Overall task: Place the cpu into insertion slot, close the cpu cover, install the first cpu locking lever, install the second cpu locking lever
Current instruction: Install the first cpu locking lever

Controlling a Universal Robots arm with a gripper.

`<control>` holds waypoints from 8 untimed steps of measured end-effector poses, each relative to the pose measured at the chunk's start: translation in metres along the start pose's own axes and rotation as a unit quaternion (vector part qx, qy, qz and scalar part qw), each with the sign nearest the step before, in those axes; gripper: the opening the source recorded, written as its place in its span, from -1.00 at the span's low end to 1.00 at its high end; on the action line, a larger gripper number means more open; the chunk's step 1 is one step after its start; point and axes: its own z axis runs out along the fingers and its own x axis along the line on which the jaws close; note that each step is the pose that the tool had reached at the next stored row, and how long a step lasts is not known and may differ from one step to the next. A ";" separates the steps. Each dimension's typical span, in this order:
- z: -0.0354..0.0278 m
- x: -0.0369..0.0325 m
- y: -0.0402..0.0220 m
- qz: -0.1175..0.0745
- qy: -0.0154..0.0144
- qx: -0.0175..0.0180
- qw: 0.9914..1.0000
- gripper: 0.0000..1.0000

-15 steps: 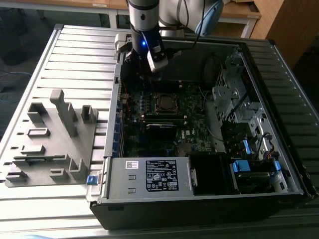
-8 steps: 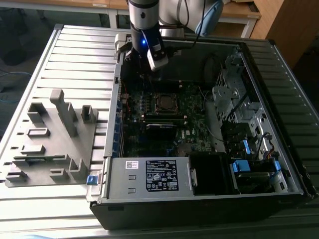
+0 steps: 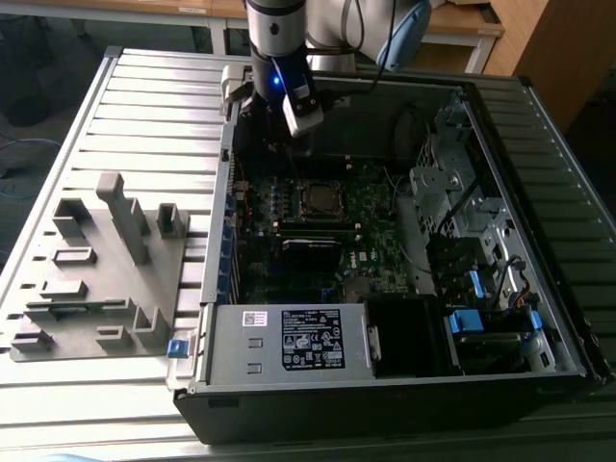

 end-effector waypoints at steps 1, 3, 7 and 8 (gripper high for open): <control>0.0000 0.0007 0.0000 0.000 0.000 0.000 1.000 -0.79; 0.0001 0.0020 0.0000 0.000 0.000 0.000 1.000 -0.79; 0.0002 0.0035 0.0012 0.000 0.000 0.000 1.000 -0.79; 0.0003 0.0039 0.0017 0.000 0.000 -0.001 1.000 -0.79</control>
